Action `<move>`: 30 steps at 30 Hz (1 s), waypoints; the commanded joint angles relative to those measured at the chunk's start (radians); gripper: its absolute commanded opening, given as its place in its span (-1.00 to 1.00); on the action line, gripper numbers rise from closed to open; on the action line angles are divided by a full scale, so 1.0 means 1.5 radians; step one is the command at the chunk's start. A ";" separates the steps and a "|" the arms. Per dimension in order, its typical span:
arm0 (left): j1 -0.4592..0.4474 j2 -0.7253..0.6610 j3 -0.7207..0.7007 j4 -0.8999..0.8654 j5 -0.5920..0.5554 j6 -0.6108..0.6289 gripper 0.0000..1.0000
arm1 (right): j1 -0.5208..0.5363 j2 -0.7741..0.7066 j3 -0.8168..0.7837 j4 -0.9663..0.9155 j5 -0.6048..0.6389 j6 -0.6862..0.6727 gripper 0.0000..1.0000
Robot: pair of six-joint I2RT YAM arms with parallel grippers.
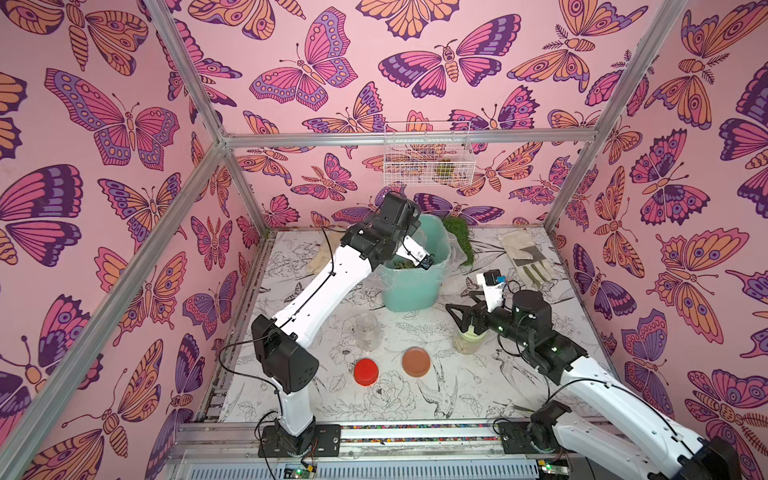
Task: Empty moldy peanuts from jars
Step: Pour the moldy peanuts from the jar into the trash bin.
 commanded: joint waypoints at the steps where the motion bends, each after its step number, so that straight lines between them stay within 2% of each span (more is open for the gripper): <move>1: 0.019 -0.044 0.017 0.057 0.048 -0.167 -1.00 | -0.004 0.002 0.022 0.011 -0.009 -0.001 0.98; 8: 0.072 -0.082 -0.005 0.092 0.156 -0.458 -1.00 | -0.004 0.009 0.031 0.007 -0.016 0.003 0.98; 13: 0.110 -0.146 -0.121 0.250 0.216 -0.652 -1.00 | -0.004 0.016 0.044 0.002 -0.022 0.004 0.98; 18: 0.154 -0.228 -0.294 0.473 0.297 -0.887 -1.00 | -0.004 0.030 0.066 -0.026 -0.023 -0.012 0.98; 22: 0.182 -0.277 -0.415 0.618 0.355 -1.014 -1.00 | -0.004 0.034 0.071 -0.027 -0.028 -0.010 0.98; 26: 0.206 -0.319 -0.529 0.750 0.374 -1.132 -1.00 | -0.004 0.035 0.072 -0.026 -0.029 0.000 0.98; 30: 0.226 -0.351 -0.600 0.794 0.371 -1.190 -1.00 | -0.004 0.033 0.074 -0.026 -0.028 0.004 0.98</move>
